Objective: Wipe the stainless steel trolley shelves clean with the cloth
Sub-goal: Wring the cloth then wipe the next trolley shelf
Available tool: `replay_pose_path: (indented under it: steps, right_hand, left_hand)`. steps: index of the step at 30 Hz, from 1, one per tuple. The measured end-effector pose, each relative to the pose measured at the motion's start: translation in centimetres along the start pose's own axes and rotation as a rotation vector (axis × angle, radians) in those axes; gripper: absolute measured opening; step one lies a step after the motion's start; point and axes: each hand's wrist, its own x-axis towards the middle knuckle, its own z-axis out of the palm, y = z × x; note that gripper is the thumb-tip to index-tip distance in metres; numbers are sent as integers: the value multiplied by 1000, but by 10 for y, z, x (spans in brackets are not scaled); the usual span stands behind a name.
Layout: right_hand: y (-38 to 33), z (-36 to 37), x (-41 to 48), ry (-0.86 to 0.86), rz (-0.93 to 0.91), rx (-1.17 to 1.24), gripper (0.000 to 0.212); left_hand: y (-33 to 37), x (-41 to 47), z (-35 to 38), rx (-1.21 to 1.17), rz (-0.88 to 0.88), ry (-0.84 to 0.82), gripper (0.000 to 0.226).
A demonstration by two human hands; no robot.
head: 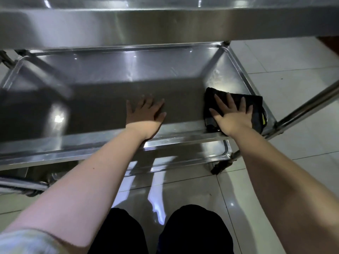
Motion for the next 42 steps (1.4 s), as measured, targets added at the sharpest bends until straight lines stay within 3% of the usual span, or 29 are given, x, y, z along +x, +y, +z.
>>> replay_pose_path:
  steps: [5, 8, 11, 19, 26, 28, 31, 33, 35, 38, 42]
  right_hand:
    - [-25, 2, -2, 5, 32, 15, 62]
    - [-83, 13, -4, 73, -131, 22, 62]
    - [-113, 4, 17, 81, -175, 80, 63]
    - [-5, -22, 96, 106, -58, 135, 64]
    - [7, -4, 26, 9, 17, 48, 62]
    - [-27, 2, -4, -3, -52, 56, 63]
    - [-83, 16, -40, 2, -314, 22, 62]
    - [-77, 14, -42, 17, -377, 36, 61]
    - [-32, 6, -29, 46, -293, 57, 59]
    - [49, -5, -12, 14, -20, 26, 61]
    - [40, -2, -18, 23, 74, 33, 62]
  left_hand:
    - [8, 3, 12, 13, -61, -7, 55]
    - [8, 5, 14, 23, -64, -10, 54]
    - [7, 5, 13, 26, -74, -14, 54]
    - [3, 9, 17, 44, -91, 13, 73]
    - [7, 5, 14, 51, -90, 3, 70]
    - [8, 6, 14, 47, -87, -3, 67]
    - [8, 5, 14, 21, -83, 10, 63]
    - [6, 5, 14, 10, -76, 16, 63]
    - [4, 4, 13, 12, -71, 14, 64]
    - [7, 5, 14, 11, -77, 8, 65]
    - [13, 4, 17, 36, -81, 9, 64]
